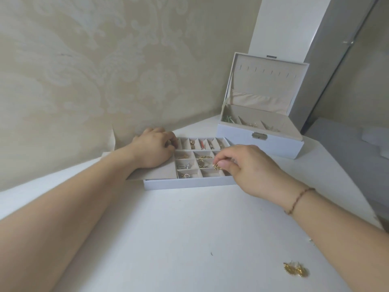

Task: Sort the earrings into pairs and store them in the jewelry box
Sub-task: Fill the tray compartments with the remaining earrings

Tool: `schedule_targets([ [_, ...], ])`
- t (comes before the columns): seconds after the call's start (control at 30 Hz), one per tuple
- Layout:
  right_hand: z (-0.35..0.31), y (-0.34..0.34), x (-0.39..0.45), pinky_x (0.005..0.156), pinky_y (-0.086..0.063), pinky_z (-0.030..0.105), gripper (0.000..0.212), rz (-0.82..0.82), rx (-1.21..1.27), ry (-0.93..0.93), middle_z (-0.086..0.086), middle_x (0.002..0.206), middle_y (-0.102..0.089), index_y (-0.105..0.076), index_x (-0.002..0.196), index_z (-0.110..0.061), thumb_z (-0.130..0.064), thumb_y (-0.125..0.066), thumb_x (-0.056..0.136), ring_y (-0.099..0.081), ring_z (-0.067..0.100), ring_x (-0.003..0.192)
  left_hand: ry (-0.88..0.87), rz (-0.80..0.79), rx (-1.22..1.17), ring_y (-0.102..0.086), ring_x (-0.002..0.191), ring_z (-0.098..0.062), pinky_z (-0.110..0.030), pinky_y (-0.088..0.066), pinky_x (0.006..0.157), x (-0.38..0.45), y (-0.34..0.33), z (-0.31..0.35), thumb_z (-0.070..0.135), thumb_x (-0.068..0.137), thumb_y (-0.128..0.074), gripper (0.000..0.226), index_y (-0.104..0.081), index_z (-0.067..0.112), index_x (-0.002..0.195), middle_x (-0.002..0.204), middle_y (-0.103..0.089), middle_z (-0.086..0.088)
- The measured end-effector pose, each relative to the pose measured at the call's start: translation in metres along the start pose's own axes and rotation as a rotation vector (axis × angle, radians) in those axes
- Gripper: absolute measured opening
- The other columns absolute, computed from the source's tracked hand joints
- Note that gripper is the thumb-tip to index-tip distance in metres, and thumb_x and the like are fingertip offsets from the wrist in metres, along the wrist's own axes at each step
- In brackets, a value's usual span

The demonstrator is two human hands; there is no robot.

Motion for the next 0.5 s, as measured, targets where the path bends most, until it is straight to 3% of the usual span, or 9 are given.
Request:
schedule_targets([
  [0.33,0.002,-0.01,0.0,0.086,-0.051,0.029,0.012,0.004,0.106,0.016,-0.018,0.09,-0.069,-0.072,0.098,-0.033,-0.028,-0.065,0.09,-0.063,0.002,0.089,0.015,-0.006,0.011,-0.039,0.119,-0.028,-0.046,-0.037,0.1,-0.002,0.001,0.001,0.025,0.091,-0.041,0.027,-0.059,0.035,0.109,0.114,-0.05,0.001],
  [0.4,0.004,0.002,-0.006,0.081,-0.051,0.025,0.011,0.063,0.139,0.03,-0.017,0.088,-0.07,-0.073,0.094,-0.032,-0.025,-0.066,0.09,-0.063,-0.001,0.08,0.01,-0.006,0.016,-0.039,0.119,-0.027,-0.045,-0.037,0.099,-0.002,0.001,0.001,0.025,0.092,-0.041,0.027,-0.059,0.034,0.11,0.109,-0.047,0.003],
  [0.47,0.008,0.018,-0.019,0.064,-0.042,0.009,0.01,0.119,0.169,0.038,-0.018,0.085,-0.069,-0.073,0.092,-0.028,-0.022,-0.066,0.09,-0.059,-0.006,0.06,0.009,-0.005,0.015,-0.039,0.119,-0.027,-0.045,-0.037,0.1,-0.002,0.001,0.001,0.025,0.092,-0.041,0.028,-0.06,0.033,0.11,0.106,-0.044,0.005],
  [0.5,0.013,0.026,-0.027,0.057,-0.039,0.007,0.01,0.141,0.184,0.034,-0.019,0.084,-0.068,-0.073,0.091,-0.028,-0.021,-0.065,0.09,-0.053,-0.004,0.049,0.009,-0.002,0.014,-0.039,0.119,-0.027,-0.046,-0.037,0.101,-0.002,0.001,0.001,0.024,0.092,-0.041,0.028,-0.06,0.033,0.11,0.106,-0.044,0.005],
])
Point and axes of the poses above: each hand's wrist, its own x-axis towards the middle knuckle, its own y-axis out of the back of the hand, z = x × y, the point moved 4 cm from there along x, towards the middle knuckle
